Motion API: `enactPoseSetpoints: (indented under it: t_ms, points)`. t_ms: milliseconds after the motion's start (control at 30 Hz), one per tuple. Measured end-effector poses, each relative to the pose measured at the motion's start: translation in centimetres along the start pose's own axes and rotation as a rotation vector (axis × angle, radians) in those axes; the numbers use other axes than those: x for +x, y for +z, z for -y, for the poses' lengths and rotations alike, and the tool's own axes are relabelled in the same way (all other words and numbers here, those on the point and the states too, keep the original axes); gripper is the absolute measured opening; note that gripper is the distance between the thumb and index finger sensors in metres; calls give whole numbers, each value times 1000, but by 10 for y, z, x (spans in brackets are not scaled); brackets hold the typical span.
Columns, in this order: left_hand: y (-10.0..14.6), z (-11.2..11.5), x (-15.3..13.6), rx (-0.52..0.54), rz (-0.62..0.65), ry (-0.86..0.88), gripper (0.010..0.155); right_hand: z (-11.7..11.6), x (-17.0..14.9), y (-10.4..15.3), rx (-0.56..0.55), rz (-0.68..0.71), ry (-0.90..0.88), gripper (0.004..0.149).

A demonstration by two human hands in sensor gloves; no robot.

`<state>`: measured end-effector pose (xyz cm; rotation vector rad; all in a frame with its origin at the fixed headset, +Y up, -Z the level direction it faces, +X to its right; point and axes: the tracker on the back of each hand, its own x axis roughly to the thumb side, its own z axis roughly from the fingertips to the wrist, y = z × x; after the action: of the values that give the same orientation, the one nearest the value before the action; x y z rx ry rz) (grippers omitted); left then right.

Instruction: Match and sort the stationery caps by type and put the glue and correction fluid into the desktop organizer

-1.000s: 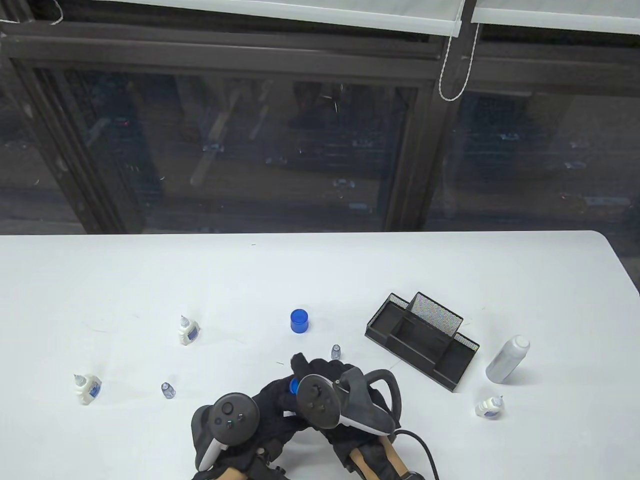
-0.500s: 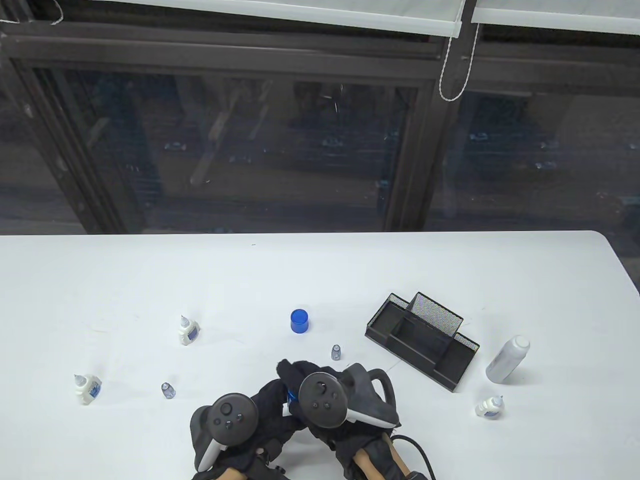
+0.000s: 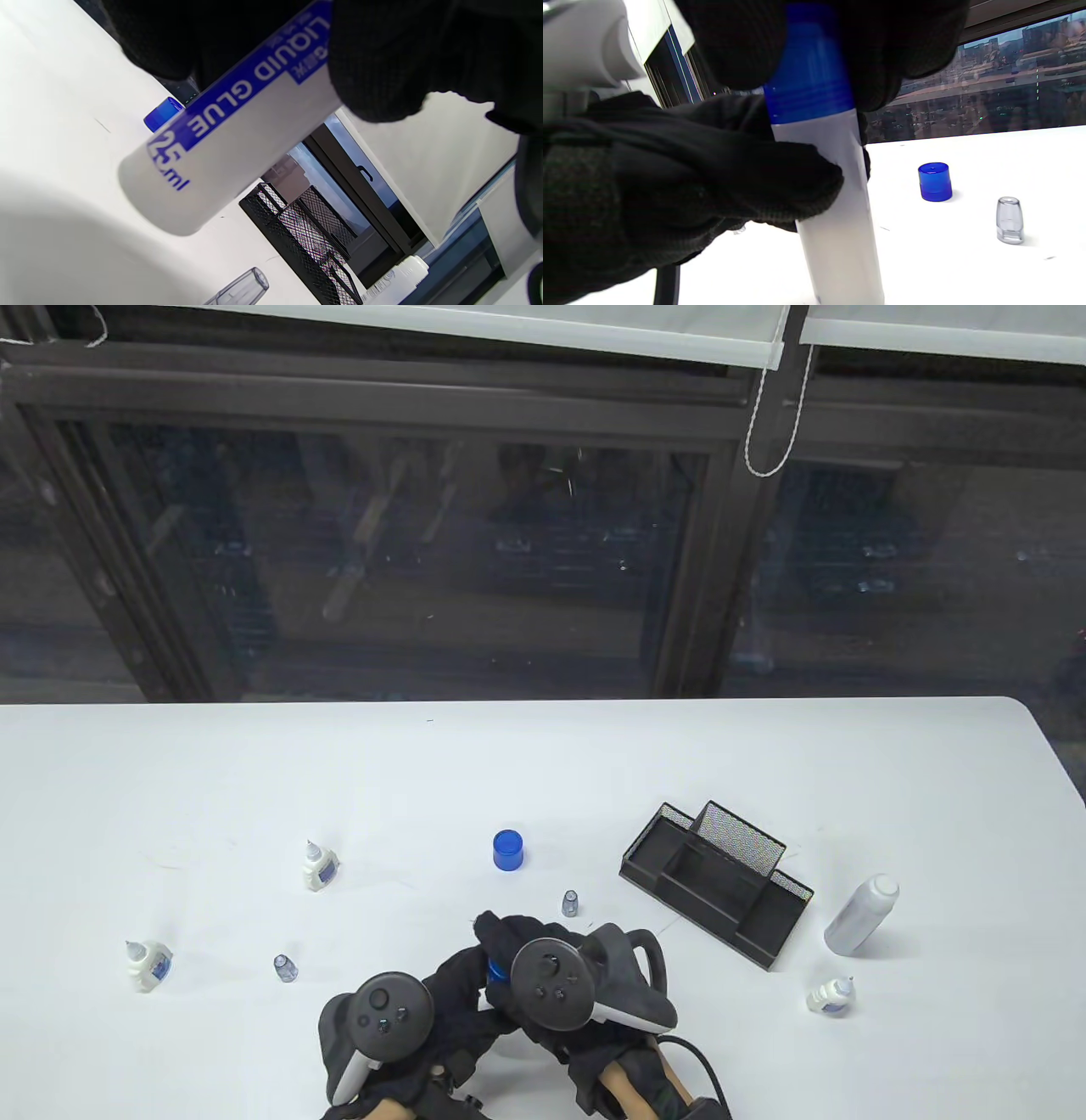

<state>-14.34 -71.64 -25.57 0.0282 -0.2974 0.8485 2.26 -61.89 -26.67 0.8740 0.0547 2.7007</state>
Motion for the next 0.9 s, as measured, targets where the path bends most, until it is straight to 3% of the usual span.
enactPoseSetpoints:
  t_ms: [100,400,467,600,733,900]
  points:
    - [-3,1,-1,-95,7,-53,76,8,-6,3,-23,24,-93,65]
    - [-1,-1,0,59,-16,-131,71,2,-14,-3,-128,-14,-134,67]
    - [-2,-4,2,71,-18,-139,72,2,-17,-3,-161,-13,-154,67]
    - [-2,-3,1,69,4,-136,73,3,-22,-6,-60,-36,-190,71]
    - [-2,-4,-2,63,12,-108,72,-1,-23,-6,-84,-17,-229,69]
    - [0,-4,3,86,43,-209,70,-2,-20,0,-154,-35,-185,67]
